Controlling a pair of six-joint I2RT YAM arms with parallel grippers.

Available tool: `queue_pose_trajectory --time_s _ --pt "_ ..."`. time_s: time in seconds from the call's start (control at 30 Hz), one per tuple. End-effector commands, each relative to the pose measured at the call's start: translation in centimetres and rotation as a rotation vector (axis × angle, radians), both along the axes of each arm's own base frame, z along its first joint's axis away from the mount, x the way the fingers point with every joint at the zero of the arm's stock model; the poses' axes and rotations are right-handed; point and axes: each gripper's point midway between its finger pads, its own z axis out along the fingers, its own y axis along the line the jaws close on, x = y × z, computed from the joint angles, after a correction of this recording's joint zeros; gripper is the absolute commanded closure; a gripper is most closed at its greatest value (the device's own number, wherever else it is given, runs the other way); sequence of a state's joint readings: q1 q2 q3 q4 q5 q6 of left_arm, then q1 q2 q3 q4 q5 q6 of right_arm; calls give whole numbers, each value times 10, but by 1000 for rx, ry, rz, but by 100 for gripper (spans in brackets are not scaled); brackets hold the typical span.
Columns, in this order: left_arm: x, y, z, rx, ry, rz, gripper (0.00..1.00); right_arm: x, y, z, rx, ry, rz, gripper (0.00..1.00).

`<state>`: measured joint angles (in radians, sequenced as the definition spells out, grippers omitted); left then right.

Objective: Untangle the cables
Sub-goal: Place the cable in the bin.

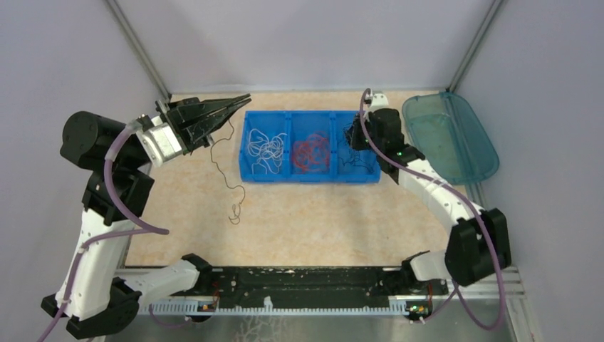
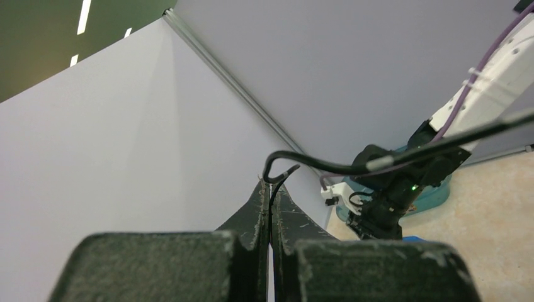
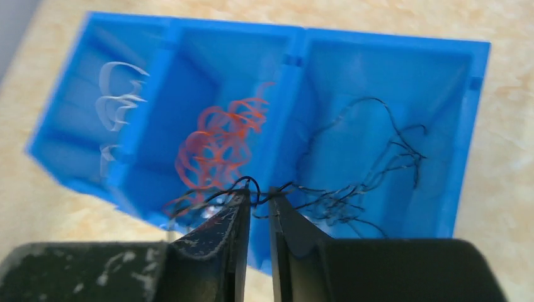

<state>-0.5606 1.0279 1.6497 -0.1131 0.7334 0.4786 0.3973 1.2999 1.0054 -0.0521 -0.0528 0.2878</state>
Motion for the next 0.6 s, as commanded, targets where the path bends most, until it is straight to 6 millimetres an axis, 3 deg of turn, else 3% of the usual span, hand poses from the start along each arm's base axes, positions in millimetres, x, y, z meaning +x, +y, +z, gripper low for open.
queue_pose_trajectory --time_s 0.0,0.07,0.13,0.23,0.4,0.57 --pt "-8 -1 -3 5 19 -35 100 31 -17 -10 -18 58 -76 74" --pt "-8 -1 -3 5 20 -36 100 36 -16 -22 -47 112 -69 59" --pt "-7 -1 -4 7 21 -36 100 38 -15 -18 -61 130 -63 46" --pt "-7 -2 -5 7 25 -41 100 36 -21 13 -64 58 -74 28" --pt "-4 -5 -9 0 47 -54 100 13 -12 79 27 -128 13 12" --pt "0 -9 -10 -2 60 -60 100 -9 -6 114 85 -209 72 6"
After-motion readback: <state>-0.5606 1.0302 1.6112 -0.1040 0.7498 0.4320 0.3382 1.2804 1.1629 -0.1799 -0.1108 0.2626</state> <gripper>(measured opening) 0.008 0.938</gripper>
